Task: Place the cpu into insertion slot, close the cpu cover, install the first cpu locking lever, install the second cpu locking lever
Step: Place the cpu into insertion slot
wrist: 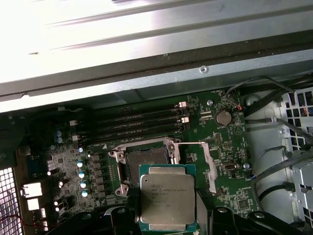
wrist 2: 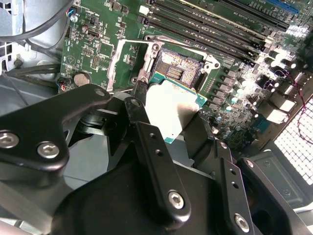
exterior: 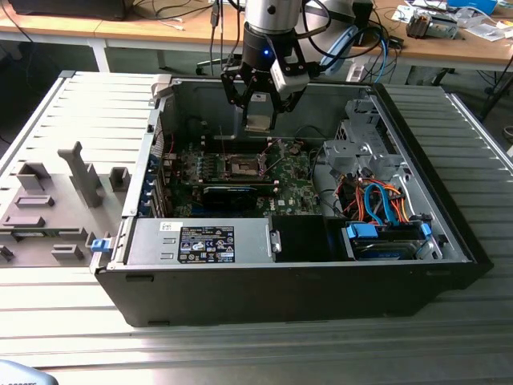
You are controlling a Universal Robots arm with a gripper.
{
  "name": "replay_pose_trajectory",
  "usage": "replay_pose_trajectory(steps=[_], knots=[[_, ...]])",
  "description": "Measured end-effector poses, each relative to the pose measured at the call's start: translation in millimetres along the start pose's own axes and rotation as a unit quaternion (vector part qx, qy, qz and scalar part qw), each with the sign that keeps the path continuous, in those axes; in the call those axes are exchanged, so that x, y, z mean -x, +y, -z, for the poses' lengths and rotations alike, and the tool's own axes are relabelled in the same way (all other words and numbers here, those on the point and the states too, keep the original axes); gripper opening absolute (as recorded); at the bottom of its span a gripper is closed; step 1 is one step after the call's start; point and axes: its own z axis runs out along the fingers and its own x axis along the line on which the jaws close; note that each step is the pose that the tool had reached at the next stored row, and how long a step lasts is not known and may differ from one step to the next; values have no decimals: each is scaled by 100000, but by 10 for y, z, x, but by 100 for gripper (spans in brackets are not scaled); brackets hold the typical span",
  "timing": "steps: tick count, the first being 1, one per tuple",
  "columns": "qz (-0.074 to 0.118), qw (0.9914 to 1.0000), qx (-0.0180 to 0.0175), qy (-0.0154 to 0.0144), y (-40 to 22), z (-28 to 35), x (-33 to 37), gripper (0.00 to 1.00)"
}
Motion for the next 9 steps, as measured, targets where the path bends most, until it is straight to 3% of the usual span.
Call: replay_pose_trajectory(steps=[9], knots=[[-571, 99998, 11, -2, 0, -1, 0, 55]])
